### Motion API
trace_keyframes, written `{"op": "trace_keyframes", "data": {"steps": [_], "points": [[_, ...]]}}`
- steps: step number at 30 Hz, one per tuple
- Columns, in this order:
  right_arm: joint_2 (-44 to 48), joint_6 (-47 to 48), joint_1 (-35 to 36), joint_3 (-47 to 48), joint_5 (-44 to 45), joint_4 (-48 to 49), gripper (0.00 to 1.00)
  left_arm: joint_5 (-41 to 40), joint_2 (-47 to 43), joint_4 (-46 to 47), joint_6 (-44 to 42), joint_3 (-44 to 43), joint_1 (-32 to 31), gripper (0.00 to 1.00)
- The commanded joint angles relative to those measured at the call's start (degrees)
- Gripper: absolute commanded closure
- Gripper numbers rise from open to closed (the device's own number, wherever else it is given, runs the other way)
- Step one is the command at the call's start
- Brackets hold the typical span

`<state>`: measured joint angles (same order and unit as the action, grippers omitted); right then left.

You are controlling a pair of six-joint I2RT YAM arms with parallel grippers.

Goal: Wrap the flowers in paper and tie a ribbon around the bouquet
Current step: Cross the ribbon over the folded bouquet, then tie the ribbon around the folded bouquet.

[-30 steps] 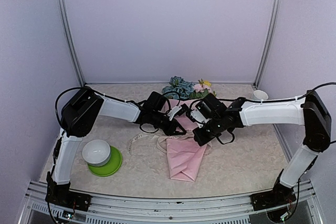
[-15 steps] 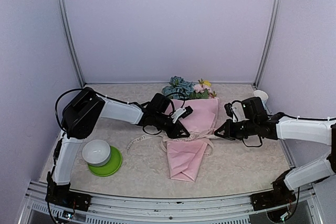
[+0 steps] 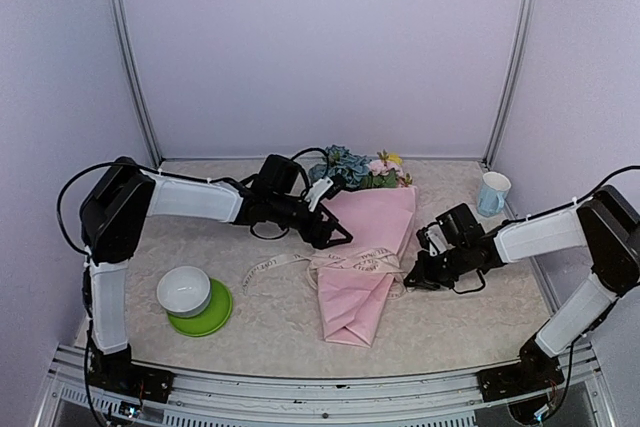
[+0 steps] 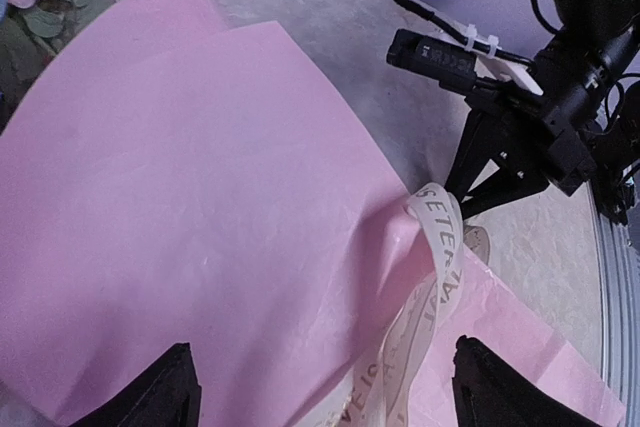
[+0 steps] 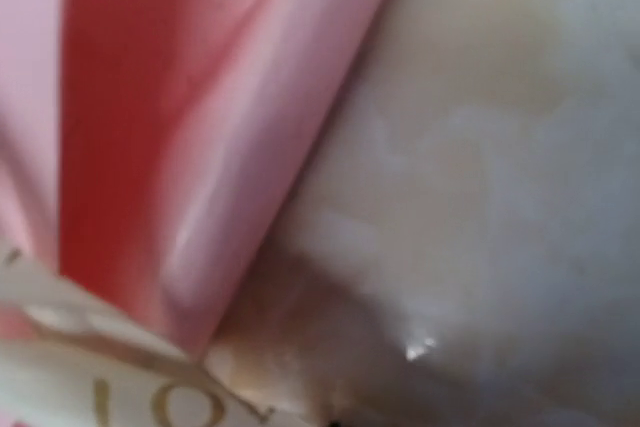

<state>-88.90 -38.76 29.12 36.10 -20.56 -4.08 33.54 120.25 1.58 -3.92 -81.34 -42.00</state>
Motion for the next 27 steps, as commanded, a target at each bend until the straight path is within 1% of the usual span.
{"op": "trace_keyframes", "data": {"steps": [1, 3, 4, 5, 7, 8, 9, 10, 12, 15, 16, 19, 20, 21, 22, 24, 25, 26, 27], "points": [[-0.8, 0.9, -0.6, 1.5, 2.8, -2.0, 1.00, -8.6, -11.5, -1.2, 5.6, 7.1, 2.6, 0.16], [-1.1, 1.0, -0.7, 1.5, 2.3, -1.8, 1.00, -18.2, -15.2, -7.8, 9.0, 9.6, 3.4, 0.22], [-1.3, 1.2, -0.7, 1.7, 1.9, -1.6, 1.00, -21.4, -15.6, -11.4, 9.9, 10.6, 3.7, 0.27], [-1.5, 1.4, -0.7, 1.8, 1.5, -1.5, 1.00, -23.6, -15.8, -14.4, 10.2, 11.6, 3.8, 0.35], [-1.7, 1.8, -0.7, 2.3, 1.2, -1.5, 1.00, -24.9, -15.6, -17.9, 9.7, 13.9, 3.8, 0.47], [-1.7, 2.0, -0.7, 2.7, 1.2, -1.8, 1.00, -24.8, -15.3, -18.6, 9.2, 15.1, 3.8, 0.48], [-1.7, 2.4, -0.7, 2.9, 1.2, -2.1, 1.00, -25.6, -14.9, -19.0, 9.1, 16.3, 3.8, 0.47], [-1.7, 2.7, -0.7, 3.3, 1.3, -2.4, 1.00, -27.2, -14.6, -19.0, 8.8, 17.3, 3.9, 0.45], [-1.4, 3.0, -0.7, 3.6, 1.4, -3.0, 1.00, -27.9, -13.8, -19.3, 7.9, 18.3, 4.2, 0.40], [-1.3, 3.2, -0.7, 3.9, 1.0, -3.3, 1.00, -27.8, -13.5, -19.5, 6.4, 18.2, 4.4, 0.30], [-1.3, 3.2, -0.7, 4.1, 0.8, -3.2, 1.00, -27.3, -13.3, -19.5, 5.7, 18.2, 4.4, 0.28], [-1.1, 3.1, -0.7, 4.0, 0.4, -3.0, 1.00, -25.9, -11.8, -19.7, 4.5, 18.2, 4.4, 0.27], [-1.0, 3.1, -0.7, 4.1, 0.4, -2.9, 1.00, -25.9, -10.9, -19.6, 4.2, 18.2, 4.3, 0.29], [-0.8, 3.0, -0.7, 4.0, 0.4, -2.9, 1.00, -25.3, -10.0, -19.3, 4.2, 17.9, 4.3, 0.36], [-0.7, 3.0, -0.7, 4.1, 0.4, -3.0, 1.00, -24.0, -8.9, -19.3, 4.2, 17.6, 4.3, 0.46], [-0.5, 2.9, -0.8, 4.3, 0.3, -3.1, 1.00, -20.3, -8.2, -18.6, 4.4, 17.4, 4.0, 0.74], [-0.3, 2.9, -0.8, 4.5, 0.3, -3.2, 1.00, -19.1, -8.5, -17.9, 4.4, 17.7, 3.9, 0.92], [-0.2, 2.9, -0.8, 4.7, 0.4, -3.3, 1.00, -19.0, -8.9, -17.0, 4.8, 18.0, 3.9, 1.00], [-0.1, 3.0, -0.8, 4.9, 0.5, -3.4, 1.00, -19.3, -9.3, -16.6, 5.3, 18.3, 4.0, 1.00]]}}
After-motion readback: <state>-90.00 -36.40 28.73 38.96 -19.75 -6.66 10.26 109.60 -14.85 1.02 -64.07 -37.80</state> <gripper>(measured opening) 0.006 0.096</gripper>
